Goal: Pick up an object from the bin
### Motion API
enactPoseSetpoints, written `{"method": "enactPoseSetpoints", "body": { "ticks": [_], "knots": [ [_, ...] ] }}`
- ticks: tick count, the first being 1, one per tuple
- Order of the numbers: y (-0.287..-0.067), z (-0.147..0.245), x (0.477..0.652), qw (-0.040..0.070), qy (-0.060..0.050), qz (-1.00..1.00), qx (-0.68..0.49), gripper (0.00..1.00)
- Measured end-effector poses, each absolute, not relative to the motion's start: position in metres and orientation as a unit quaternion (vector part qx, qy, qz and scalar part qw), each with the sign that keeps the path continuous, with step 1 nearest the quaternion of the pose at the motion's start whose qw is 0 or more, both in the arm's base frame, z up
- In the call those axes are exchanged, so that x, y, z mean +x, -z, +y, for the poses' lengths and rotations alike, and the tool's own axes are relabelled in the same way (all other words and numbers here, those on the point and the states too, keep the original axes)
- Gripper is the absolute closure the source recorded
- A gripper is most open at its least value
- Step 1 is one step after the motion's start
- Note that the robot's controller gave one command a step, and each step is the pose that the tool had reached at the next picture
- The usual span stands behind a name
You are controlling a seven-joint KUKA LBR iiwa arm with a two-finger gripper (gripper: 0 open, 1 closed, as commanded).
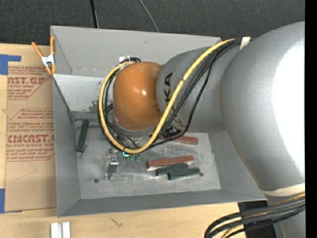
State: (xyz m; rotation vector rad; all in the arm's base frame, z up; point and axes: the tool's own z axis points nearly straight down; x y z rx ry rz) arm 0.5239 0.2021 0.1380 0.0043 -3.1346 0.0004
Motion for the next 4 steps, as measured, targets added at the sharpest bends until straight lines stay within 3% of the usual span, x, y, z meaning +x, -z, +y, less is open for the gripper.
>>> {"method": "enactPoseSetpoints", "body": {
  "ticks": [1,2,3,4],
  "knots": [
    [-0.143,0.201,0.526,0.0,0.001,-1.0,0.0,0.0],
    [-0.107,0.144,0.558,-0.002,0.001,-1.0,0.026,0.0],
    [-0.098,0.115,0.559,0.0,-0.001,-1.0,0.027,0.0],
    [-0.161,0.12,0.542,0.0,0.001,-1.0,-0.009,0.0]
  ]
}}
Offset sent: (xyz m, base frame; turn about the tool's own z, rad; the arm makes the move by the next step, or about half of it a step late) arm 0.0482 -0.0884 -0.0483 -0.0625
